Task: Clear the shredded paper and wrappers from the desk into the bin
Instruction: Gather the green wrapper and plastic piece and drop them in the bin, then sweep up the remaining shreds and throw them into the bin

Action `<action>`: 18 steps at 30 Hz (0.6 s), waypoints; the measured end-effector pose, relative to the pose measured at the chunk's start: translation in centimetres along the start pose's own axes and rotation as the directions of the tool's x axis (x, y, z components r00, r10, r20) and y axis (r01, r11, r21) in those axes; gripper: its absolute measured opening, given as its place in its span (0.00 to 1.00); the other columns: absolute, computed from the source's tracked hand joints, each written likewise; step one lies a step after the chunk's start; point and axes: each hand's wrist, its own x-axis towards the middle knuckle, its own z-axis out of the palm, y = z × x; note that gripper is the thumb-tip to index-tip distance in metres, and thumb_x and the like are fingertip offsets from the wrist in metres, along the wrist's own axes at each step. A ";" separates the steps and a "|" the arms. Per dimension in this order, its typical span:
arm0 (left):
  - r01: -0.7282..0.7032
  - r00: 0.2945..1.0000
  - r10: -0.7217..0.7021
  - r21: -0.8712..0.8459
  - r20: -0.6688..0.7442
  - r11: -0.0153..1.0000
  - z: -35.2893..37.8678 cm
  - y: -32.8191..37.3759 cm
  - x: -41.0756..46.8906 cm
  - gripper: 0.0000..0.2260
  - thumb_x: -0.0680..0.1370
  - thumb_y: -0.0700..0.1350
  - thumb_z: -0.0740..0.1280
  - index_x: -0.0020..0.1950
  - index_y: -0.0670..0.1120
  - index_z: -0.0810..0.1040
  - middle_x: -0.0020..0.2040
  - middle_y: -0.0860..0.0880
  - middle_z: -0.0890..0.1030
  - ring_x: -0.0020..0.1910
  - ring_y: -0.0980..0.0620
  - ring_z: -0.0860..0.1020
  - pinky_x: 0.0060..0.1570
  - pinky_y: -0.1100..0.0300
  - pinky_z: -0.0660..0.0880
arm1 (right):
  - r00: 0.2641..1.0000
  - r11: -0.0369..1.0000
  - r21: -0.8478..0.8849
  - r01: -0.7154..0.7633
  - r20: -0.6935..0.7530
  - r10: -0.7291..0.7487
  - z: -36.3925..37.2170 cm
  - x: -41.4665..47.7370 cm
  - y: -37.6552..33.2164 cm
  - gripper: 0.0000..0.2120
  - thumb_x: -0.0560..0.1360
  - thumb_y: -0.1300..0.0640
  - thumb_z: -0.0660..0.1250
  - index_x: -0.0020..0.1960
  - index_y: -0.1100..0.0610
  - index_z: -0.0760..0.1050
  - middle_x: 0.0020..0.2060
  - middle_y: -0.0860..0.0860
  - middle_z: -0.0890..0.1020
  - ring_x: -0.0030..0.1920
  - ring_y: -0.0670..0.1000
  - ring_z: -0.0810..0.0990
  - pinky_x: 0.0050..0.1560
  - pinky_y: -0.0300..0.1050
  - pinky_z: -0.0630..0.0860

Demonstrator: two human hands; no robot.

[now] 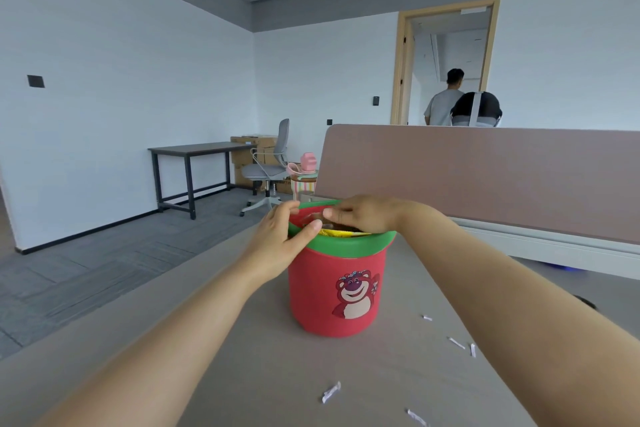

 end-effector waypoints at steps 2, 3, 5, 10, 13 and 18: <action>0.003 1.000 -0.003 0.004 0.001 1.000 0.1 0.1 0.0 0.28 0.75 0.60 0.57 0.71 0.48 0.60 0.71 0.48 0.66 0.70 0.50 0.63 0.67 0.53 0.62 | 0.999 0.999 0.028 -0.036 -0.027 0.036 -0.2 -0.1 -0.4 0.24 0.77 0.40 0.47 0.66 0.51 0.68 0.66 0.55 0.73 0.64 0.56 0.71 0.69 0.53 0.65; 0.004 1.000 -0.004 0.009 -0.001 1.000 0.2 0.2 0.0 0.28 0.75 0.60 0.57 0.71 0.48 0.60 0.72 0.48 0.65 0.71 0.49 0.63 0.67 0.53 0.62 | 0.998 0.998 0.025 -0.055 -0.028 0.056 -0.3 -0.2 -0.6 0.24 0.78 0.41 0.47 0.65 0.51 0.69 0.65 0.55 0.74 0.63 0.56 0.71 0.68 0.52 0.65; 0.012 1.000 -0.012 0.017 -0.006 1.000 0.2 0.3 -0.1 0.27 0.76 0.60 0.57 0.71 0.47 0.60 0.72 0.47 0.65 0.70 0.49 0.64 0.66 0.52 0.63 | 0.998 0.998 0.016 -0.059 0.032 0.059 -0.2 -0.6 -0.9 0.23 0.78 0.43 0.47 0.63 0.53 0.71 0.62 0.56 0.76 0.61 0.55 0.73 0.63 0.48 0.66; 0.010 0.999 -0.009 0.013 -0.038 1.000 0.2 0.7 -1.2 0.27 0.77 0.58 0.56 0.72 0.47 0.58 0.73 0.46 0.61 0.69 0.44 0.66 0.69 0.48 0.63 | 0.957 0.985 0.163 0.048 -0.290 0.001 0.7 -2.5 -0.6 0.15 0.78 0.55 0.56 0.61 0.56 0.74 0.57 0.55 0.80 0.57 0.53 0.76 0.56 0.42 0.69; -0.041 0.987 0.040 -0.004 -0.153 0.999 0.6 1.1 -3.3 0.29 0.75 0.60 0.56 0.71 0.44 0.61 0.73 0.44 0.60 0.72 0.47 0.60 0.71 0.55 0.56 | 0.884 0.975 0.188 0.121 -0.468 -0.019 1.9 -4.2 0.0 0.13 0.76 0.59 0.59 0.58 0.56 0.75 0.54 0.56 0.81 0.53 0.54 0.78 0.55 0.42 0.72; -0.112 0.967 0.136 0.116 -0.218 0.987 2.3 0.4 -9.7 0.29 0.68 0.62 0.53 0.58 0.41 0.70 0.59 0.44 0.70 0.60 0.47 0.70 0.57 0.64 0.62 | 0.726 0.970 0.064 0.233 -0.675 -0.130 5.0 -8.6 1.7 0.11 0.72 0.66 0.62 0.52 0.60 0.78 0.51 0.57 0.81 0.48 0.49 0.74 0.55 0.40 0.68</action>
